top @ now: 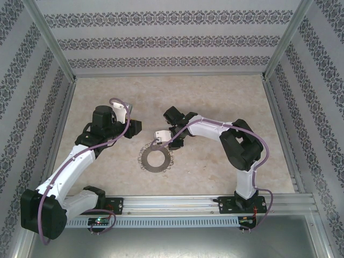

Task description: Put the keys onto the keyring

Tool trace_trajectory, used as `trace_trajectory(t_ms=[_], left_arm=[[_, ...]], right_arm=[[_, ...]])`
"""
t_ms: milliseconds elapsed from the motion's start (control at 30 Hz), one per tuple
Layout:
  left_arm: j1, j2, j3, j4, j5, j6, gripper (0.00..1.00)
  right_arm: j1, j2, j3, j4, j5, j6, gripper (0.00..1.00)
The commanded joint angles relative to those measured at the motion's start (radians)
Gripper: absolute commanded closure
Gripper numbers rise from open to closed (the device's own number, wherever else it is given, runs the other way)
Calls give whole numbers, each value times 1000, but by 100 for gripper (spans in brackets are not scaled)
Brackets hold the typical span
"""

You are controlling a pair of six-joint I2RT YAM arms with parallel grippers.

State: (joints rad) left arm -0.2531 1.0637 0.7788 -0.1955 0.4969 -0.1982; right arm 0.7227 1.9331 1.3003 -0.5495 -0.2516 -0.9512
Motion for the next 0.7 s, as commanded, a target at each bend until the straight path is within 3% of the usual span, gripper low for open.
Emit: trace_trajectory(t_ms=[0, 367, 667], left_arm=[[13, -17, -5, -25, -2, 16, 60], [14, -23, 2, -40, -12, 25, 61], [13, -27, 10, -54, -19, 34, 61]], right_arm=[[17, -39, -19, -26, -47, 17, 67], [41, -11, -4, -36, -45, 20, 68], [43, 22, 26, -53, -41, 18, 75]])
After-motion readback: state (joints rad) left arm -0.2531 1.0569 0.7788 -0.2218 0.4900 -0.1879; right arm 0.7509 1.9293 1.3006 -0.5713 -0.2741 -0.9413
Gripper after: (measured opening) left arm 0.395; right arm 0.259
